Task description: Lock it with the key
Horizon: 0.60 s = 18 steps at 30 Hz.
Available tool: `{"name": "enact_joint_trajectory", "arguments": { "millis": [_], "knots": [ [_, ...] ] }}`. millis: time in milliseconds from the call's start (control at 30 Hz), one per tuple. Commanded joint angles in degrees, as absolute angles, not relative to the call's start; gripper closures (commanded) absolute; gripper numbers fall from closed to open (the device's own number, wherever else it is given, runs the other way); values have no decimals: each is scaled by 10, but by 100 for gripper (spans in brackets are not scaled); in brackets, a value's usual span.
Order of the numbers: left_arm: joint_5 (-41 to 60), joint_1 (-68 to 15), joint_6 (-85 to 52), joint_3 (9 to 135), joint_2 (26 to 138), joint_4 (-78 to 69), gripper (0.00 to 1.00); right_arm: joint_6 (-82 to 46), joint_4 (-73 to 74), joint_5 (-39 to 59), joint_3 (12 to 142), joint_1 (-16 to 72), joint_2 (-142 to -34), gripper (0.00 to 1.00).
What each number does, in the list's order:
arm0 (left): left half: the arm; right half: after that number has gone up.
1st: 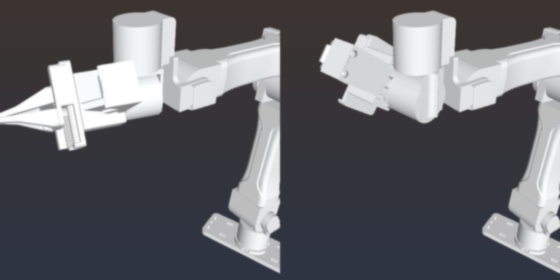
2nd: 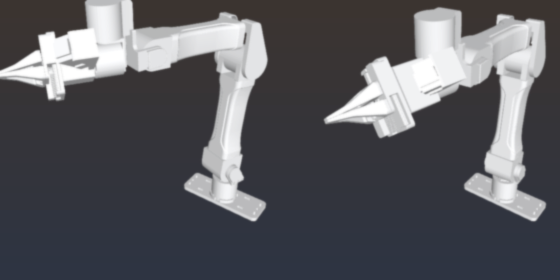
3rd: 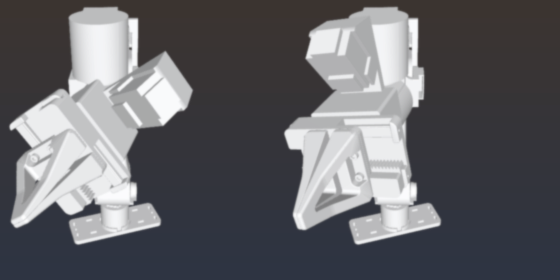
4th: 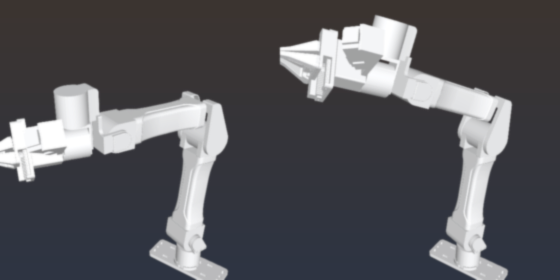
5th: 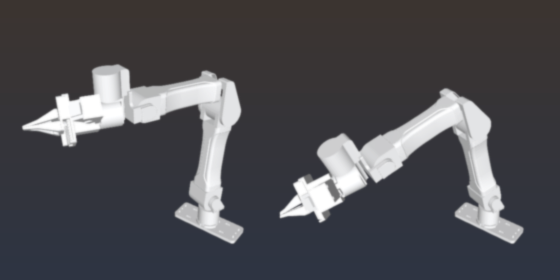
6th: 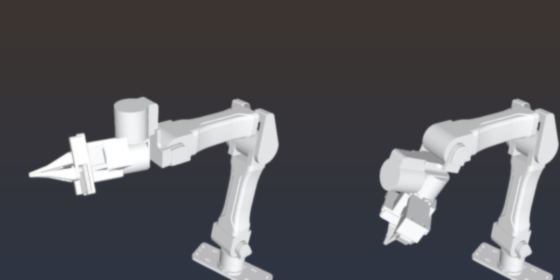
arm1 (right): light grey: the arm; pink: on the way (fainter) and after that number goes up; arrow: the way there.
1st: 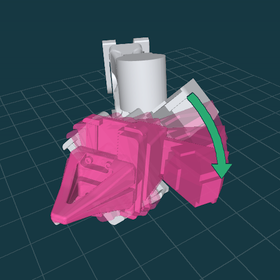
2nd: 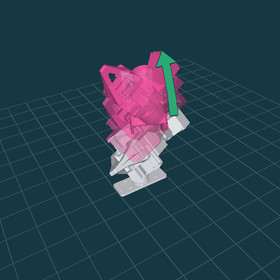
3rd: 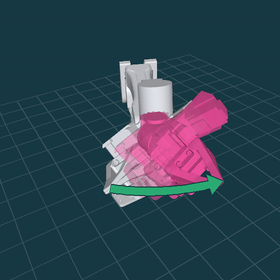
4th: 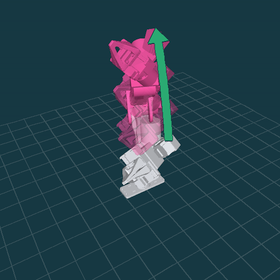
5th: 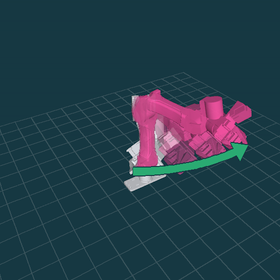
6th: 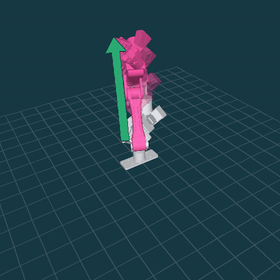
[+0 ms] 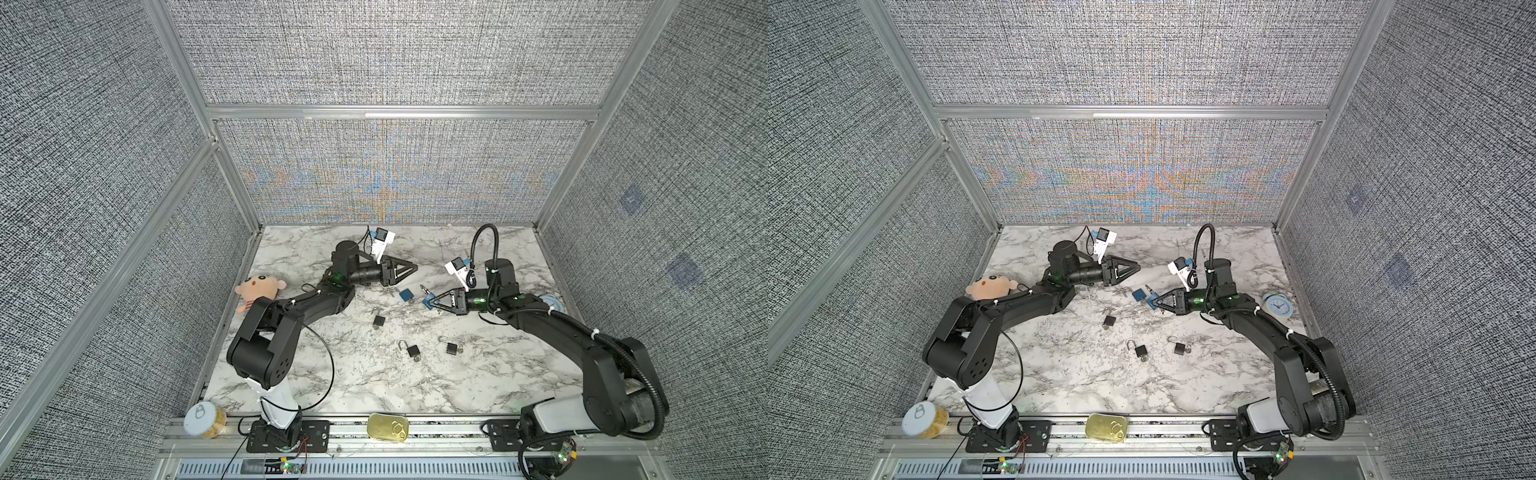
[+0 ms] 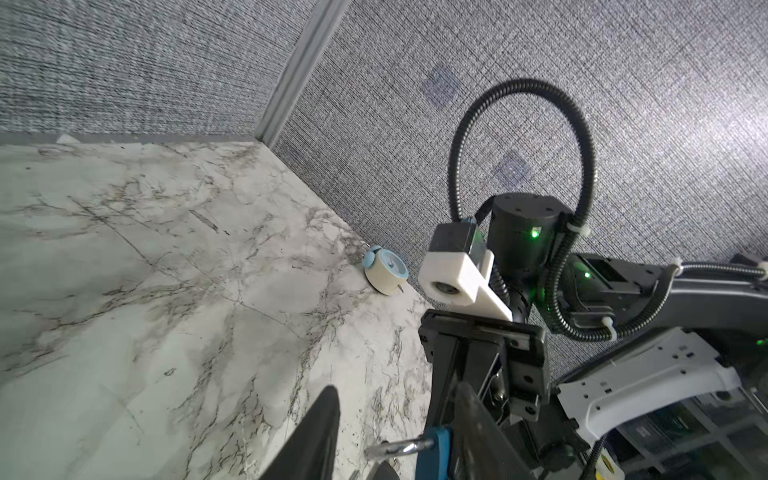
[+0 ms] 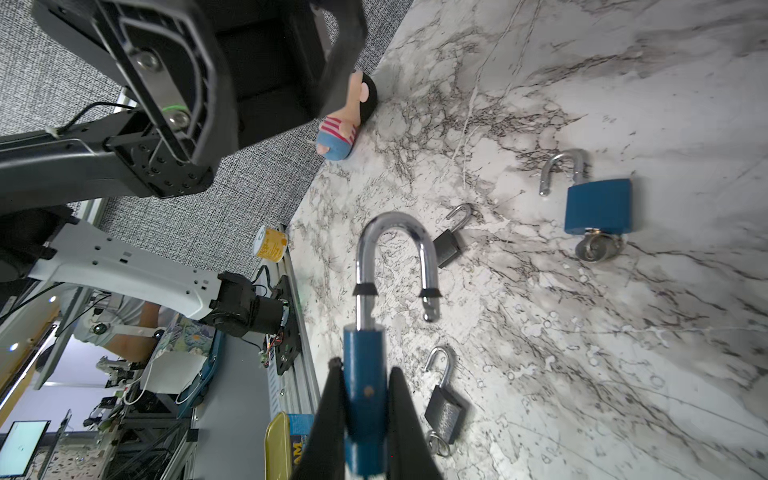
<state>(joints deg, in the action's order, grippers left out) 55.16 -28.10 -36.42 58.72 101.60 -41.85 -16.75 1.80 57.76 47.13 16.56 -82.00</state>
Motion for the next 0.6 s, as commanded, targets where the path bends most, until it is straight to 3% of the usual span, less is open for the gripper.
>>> {"name": "enact_joint_trajectory", "arguments": {
  "millis": [0, 567],
  "knots": [
    [590, -288, -335, 597, 1026, -416, 52, -169, 17, 602, 480, 167, -825, 100],
    [603, -303, -278, 623, 1054, -318, 53, -163, -4, 594, 505, 174, -846, 100]
  ]
}}
